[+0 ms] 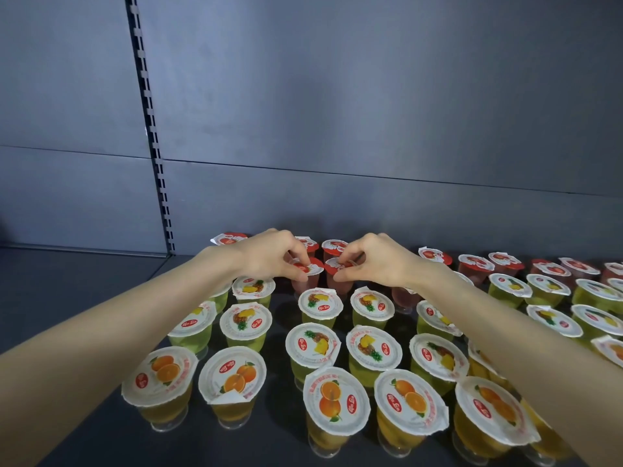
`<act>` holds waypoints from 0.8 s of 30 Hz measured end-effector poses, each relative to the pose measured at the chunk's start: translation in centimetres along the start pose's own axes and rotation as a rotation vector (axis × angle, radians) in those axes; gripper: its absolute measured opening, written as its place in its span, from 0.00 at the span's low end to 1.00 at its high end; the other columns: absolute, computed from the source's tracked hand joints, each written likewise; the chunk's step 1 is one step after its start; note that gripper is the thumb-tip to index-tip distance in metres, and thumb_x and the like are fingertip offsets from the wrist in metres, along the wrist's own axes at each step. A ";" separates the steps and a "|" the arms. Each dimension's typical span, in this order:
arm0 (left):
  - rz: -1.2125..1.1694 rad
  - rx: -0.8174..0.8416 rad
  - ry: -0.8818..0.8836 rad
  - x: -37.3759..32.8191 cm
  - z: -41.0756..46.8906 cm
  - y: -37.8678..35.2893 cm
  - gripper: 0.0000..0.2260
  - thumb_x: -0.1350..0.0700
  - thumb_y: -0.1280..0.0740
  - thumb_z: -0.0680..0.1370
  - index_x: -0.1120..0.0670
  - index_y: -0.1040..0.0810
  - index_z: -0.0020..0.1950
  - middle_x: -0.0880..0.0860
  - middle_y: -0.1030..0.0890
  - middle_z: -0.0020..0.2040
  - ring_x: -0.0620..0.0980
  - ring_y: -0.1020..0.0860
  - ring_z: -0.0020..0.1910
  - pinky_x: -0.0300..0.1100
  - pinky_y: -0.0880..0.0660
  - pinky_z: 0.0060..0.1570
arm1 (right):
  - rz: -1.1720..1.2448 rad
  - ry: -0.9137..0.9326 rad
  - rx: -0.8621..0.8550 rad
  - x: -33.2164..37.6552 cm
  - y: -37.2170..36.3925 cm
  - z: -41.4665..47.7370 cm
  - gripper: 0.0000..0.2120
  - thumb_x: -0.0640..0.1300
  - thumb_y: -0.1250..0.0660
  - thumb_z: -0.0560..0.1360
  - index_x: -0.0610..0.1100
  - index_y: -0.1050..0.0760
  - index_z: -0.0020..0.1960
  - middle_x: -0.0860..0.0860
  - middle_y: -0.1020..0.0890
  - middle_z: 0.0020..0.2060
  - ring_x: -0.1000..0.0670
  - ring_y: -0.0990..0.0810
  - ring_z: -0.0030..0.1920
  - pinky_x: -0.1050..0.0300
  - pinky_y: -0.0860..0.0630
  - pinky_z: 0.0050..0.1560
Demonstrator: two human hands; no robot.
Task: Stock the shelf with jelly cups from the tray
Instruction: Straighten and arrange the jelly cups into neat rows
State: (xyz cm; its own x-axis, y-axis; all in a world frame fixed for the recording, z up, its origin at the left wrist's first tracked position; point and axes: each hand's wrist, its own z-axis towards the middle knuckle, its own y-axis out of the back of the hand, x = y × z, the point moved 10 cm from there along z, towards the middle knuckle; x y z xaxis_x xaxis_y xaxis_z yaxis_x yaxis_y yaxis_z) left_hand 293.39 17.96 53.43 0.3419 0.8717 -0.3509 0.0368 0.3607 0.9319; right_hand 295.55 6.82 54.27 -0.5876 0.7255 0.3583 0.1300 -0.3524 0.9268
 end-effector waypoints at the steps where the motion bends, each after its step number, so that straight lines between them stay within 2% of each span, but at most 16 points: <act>1: -0.002 -0.009 -0.001 0.0 0.0 0.1 0.12 0.52 0.31 0.75 0.51 0.19 0.57 0.44 0.24 0.51 0.43 0.27 0.51 0.39 0.31 0.50 | -0.007 0.004 0.008 0.0 0.0 0.0 0.16 0.49 0.29 0.73 0.43 0.20 0.58 0.49 0.19 0.56 0.54 0.23 0.49 0.59 0.25 0.51; 5: 0.004 -0.033 0.002 0.0 0.1 0.3 0.12 0.52 0.31 0.75 0.52 0.19 0.57 0.44 0.25 0.50 0.43 0.28 0.50 0.39 0.32 0.49 | -0.042 0.022 -0.002 0.3 0.1 0.0 0.15 0.47 0.30 0.74 0.42 0.20 0.58 0.49 0.21 0.56 0.56 0.27 0.46 0.62 0.30 0.47; 14: 0.014 -0.063 0.014 0.2 0.1 0.5 0.11 0.52 0.30 0.75 0.52 0.19 0.55 0.47 0.25 0.52 0.45 0.27 0.51 0.39 0.32 0.48 | -0.076 0.024 -0.004 0.2 0.0 0.2 0.16 0.46 0.31 0.75 0.42 0.22 0.61 0.47 0.23 0.61 0.55 0.27 0.51 0.61 0.29 0.52; 18: 0.021 -0.071 0.012 0.0 0.0 0.6 0.11 0.53 0.30 0.75 0.53 0.19 0.56 0.47 0.25 0.50 0.44 0.29 0.50 0.39 0.33 0.48 | -0.095 0.026 -0.009 0.3 0.0 0.3 0.16 0.47 0.31 0.75 0.42 0.22 0.60 0.47 0.23 0.60 0.56 0.29 0.50 0.61 0.30 0.50; 24: 0.026 -0.066 0.035 0.3 0.1 0.4 0.11 0.53 0.30 0.75 0.53 0.20 0.56 0.49 0.24 0.54 0.46 0.28 0.51 0.40 0.32 0.48 | -0.101 0.029 -0.025 0.5 0.0 0.2 0.15 0.47 0.31 0.75 0.42 0.21 0.59 0.47 0.22 0.59 0.55 0.28 0.48 0.61 0.30 0.48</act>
State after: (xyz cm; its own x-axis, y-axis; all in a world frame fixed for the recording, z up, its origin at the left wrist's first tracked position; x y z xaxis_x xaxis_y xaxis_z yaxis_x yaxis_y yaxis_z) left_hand 293.57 18.31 53.72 0.3086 0.8919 -0.3306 -0.0342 0.3578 0.9332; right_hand 295.39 7.34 54.45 -0.6194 0.7411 0.2591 0.0486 -0.2932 0.9548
